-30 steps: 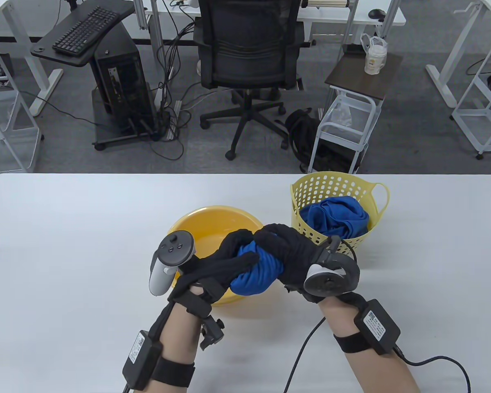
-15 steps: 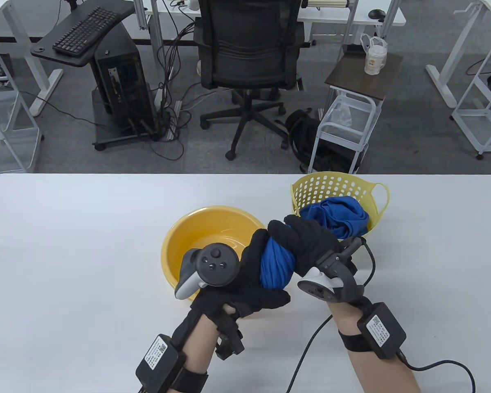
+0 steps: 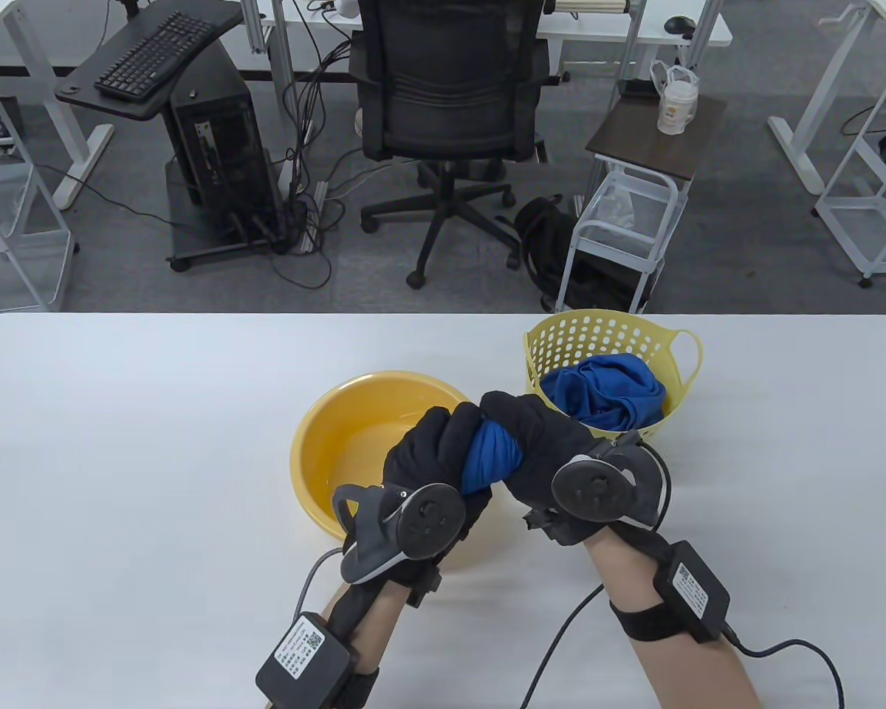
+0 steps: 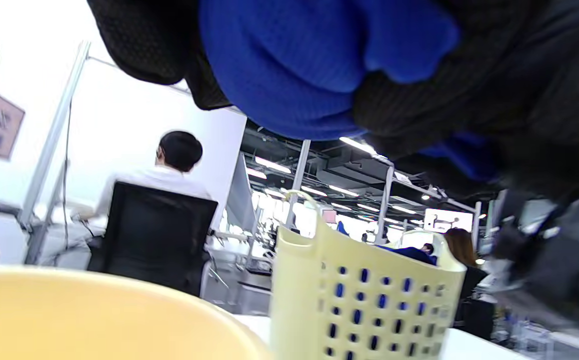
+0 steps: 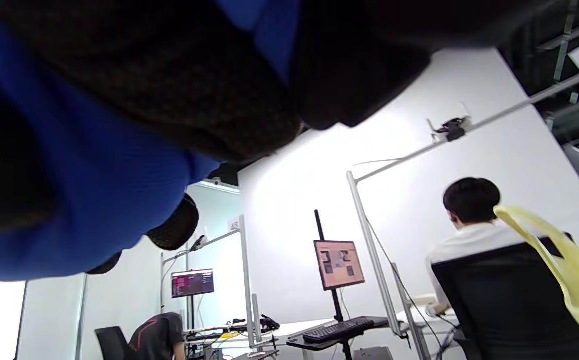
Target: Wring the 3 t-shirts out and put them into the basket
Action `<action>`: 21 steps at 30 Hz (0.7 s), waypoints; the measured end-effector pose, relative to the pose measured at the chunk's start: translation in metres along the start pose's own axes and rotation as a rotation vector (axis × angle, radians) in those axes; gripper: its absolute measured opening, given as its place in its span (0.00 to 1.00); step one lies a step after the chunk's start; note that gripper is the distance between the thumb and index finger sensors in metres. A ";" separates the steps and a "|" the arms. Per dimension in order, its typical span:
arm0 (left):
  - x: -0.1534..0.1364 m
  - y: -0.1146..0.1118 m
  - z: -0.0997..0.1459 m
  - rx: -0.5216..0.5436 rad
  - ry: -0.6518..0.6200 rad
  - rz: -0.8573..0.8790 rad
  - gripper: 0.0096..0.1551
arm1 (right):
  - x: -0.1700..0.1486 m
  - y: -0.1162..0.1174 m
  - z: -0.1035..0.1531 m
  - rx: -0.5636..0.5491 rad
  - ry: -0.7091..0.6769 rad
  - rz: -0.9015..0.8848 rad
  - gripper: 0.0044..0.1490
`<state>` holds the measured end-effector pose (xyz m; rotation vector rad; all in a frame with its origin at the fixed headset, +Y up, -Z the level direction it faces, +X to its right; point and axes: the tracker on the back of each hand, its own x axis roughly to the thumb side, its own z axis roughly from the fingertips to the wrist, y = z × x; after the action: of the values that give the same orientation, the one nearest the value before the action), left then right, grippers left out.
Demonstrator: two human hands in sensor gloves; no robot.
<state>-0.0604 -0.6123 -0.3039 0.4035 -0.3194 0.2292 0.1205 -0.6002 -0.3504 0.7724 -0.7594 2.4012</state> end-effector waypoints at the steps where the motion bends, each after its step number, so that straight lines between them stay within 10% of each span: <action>1: 0.000 -0.001 0.000 0.014 0.005 -0.015 0.67 | -0.001 0.002 0.000 -0.006 0.017 -0.017 0.55; 21: 0.003 -0.020 0.000 -0.037 0.028 -0.116 0.66 | -0.024 0.033 0.008 0.118 0.297 -0.249 0.54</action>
<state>-0.0523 -0.6303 -0.3097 0.3805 -0.2719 0.1152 0.1202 -0.6361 -0.3716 0.5030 -0.3821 2.2765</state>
